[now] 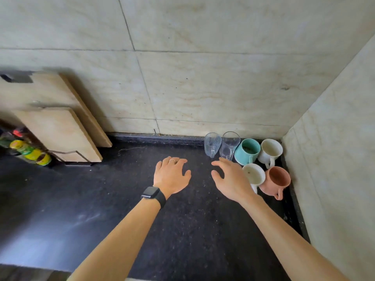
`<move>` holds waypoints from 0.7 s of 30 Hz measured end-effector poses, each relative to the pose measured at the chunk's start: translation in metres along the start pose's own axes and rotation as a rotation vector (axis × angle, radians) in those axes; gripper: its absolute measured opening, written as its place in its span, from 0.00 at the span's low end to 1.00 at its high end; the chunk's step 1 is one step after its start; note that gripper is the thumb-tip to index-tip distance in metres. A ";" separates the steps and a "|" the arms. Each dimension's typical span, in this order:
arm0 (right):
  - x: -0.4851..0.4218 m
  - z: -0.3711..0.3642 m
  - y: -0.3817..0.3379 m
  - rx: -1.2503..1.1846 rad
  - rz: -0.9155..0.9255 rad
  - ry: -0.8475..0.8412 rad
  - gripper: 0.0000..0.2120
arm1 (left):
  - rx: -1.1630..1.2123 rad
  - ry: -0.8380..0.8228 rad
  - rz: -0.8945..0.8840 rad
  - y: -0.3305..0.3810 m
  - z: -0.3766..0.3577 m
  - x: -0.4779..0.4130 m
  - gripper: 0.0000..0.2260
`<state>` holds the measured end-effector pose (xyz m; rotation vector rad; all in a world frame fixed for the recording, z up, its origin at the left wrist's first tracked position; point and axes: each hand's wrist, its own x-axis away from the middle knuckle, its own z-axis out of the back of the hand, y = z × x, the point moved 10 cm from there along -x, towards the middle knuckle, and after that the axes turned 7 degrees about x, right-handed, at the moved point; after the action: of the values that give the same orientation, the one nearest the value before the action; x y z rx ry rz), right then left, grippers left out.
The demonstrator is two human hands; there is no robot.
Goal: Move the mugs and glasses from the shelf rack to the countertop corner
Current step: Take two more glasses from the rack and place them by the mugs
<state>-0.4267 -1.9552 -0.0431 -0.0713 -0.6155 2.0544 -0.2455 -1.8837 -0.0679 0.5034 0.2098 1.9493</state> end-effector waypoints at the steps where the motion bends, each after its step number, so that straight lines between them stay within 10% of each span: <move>1: 0.001 0.012 -0.020 0.045 0.064 0.010 0.19 | -0.017 0.047 0.012 -0.005 0.018 0.014 0.24; 10: 0.095 0.038 -0.248 0.070 0.700 0.081 0.20 | -0.098 0.540 0.397 -0.106 0.164 0.267 0.23; 21: 0.439 -0.041 -0.523 -0.053 1.486 -0.100 0.18 | -0.206 0.883 1.075 -0.178 0.203 0.748 0.20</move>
<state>-0.2403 -1.3624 0.2414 -0.6117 -0.7679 3.4695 -0.2699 -1.1493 0.2364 -0.5632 0.3201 3.1047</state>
